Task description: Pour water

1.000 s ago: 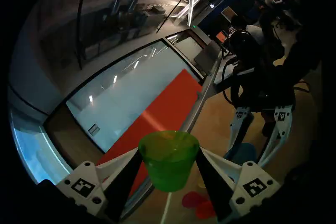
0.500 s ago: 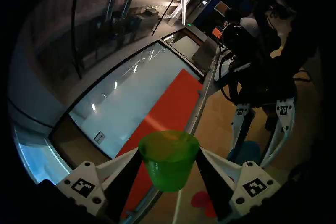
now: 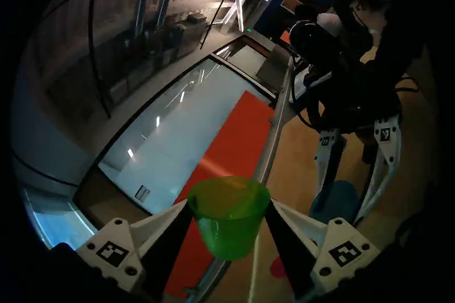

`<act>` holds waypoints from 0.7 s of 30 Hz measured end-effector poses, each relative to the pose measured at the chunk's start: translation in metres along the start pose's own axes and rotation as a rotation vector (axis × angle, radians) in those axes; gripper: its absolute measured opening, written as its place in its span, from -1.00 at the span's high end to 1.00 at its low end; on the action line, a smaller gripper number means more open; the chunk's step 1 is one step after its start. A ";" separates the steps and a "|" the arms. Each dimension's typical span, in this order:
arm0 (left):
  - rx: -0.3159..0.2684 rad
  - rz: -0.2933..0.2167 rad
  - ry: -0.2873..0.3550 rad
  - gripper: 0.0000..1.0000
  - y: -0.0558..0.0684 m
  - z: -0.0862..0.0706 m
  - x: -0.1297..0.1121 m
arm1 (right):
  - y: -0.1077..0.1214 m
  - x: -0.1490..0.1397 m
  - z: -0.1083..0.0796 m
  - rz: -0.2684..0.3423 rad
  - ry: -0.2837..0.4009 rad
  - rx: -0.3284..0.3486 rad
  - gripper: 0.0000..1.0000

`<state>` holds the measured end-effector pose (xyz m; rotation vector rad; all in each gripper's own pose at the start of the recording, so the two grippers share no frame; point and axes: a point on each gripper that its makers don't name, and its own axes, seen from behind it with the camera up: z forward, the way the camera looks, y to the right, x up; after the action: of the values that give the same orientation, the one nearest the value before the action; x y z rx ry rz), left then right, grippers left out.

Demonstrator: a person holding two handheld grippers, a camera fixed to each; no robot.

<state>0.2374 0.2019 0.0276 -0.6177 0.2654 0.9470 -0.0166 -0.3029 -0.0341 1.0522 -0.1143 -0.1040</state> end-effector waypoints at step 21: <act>0.009 0.097 -0.003 -0.72 0.000 -0.003 0.003 | 0.003 0.001 0.001 -0.002 0.006 -0.005 -0.82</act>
<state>0.2392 0.2022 0.0234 -0.5993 0.2992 1.0392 -0.0152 -0.3023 -0.0312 1.0478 -0.1073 -0.1034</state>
